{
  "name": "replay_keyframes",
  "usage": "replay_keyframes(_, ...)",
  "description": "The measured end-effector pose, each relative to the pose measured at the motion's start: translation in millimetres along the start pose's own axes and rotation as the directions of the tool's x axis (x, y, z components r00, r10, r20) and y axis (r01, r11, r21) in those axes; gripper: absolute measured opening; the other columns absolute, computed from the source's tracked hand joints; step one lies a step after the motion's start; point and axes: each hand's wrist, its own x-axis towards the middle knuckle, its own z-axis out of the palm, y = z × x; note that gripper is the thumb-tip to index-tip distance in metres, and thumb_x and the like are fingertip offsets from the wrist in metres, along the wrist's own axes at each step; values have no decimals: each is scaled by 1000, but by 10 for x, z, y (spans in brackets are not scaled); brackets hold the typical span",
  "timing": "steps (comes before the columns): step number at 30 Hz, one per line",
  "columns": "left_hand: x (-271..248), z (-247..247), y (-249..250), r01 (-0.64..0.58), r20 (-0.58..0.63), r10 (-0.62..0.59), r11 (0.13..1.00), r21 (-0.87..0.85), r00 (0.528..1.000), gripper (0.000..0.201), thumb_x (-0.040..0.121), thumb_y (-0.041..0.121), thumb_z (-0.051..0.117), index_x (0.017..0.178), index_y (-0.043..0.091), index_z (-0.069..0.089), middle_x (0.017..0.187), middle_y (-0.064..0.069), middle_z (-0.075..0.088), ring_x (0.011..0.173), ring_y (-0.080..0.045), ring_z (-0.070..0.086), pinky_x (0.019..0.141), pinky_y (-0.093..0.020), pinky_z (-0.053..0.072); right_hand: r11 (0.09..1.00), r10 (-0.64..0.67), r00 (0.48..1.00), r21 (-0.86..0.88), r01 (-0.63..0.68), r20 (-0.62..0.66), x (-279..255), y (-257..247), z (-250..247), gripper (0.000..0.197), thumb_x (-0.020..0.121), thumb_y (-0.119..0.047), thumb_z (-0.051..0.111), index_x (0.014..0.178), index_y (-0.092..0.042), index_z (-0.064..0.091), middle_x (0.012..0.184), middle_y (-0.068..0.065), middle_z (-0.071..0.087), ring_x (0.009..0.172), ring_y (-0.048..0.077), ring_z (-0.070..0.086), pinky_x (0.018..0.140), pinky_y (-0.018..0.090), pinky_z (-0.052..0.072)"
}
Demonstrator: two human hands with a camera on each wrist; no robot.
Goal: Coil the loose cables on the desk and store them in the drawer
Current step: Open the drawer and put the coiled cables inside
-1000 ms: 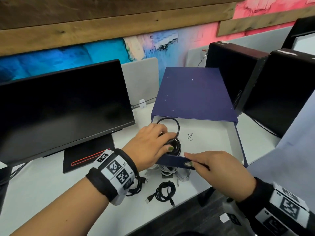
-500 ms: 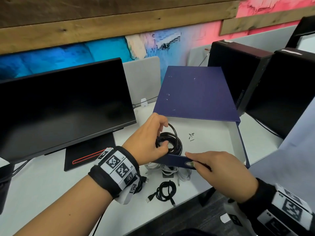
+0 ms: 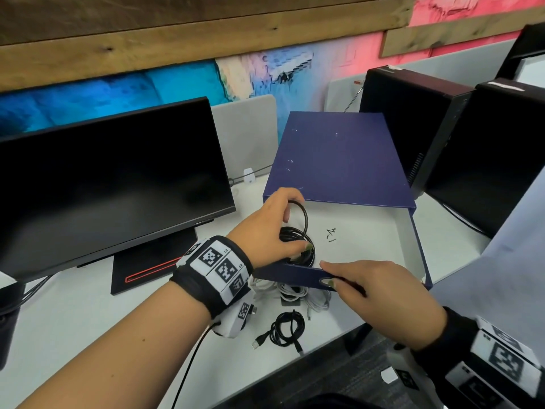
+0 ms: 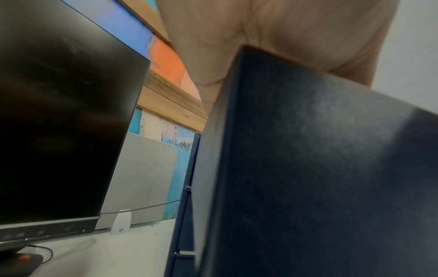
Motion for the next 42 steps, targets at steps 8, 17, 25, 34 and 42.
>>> replay_keyframes(8,110,36,-31,-29,77,5,945,326,997,41,92,46,55,130,30,58,107,5,35,105,-13,32,90,-18,25,1000,-11,1000,2,11,-12,20,32,16,42,101,-33,35,141,-42,36,131,-14,58,107,6,56,77,10,33)
replay_keyframes(17,13,3,-15,-79,292,-16,946,313,956,47,98,41,41,144,29,41,140,9,38,130,-11,27,104,-19,21,1000,-24,1000,-2,24,-18,52,42,11,41,101,-33,34,140,-42,37,126,-13,60,100,6,57,66,5,32)
replay_keyframes(25,14,-38,89,-92,358,-61,914,395,932,46,92,51,50,137,48,41,151,18,31,138,-16,21,112,-34,11,999,-25,1000,-25,26,12,72,63,18,41,102,-35,31,142,-43,34,129,-15,57,103,5,55,63,1,28)
replay_keyframes(34,116,-135,121,-104,453,-64,936,336,889,40,87,38,63,124,33,49,125,9,53,105,-16,55,85,-29,44,998,-63,998,-3,63,7,52,67,5,40,101,-35,33,140,-39,39,126,-11,60,103,9,57,73,8,34)
replay_keyframes(42,129,-122,113,-145,400,-46,890,432,915,34,86,45,62,109,21,60,112,6,30,79,-11,43,71,-23,39,997,-79,997,-14,79,23,55,63,9,42,101,-37,30,143,-41,34,131,-14,57,108,7,55,76,8,32)
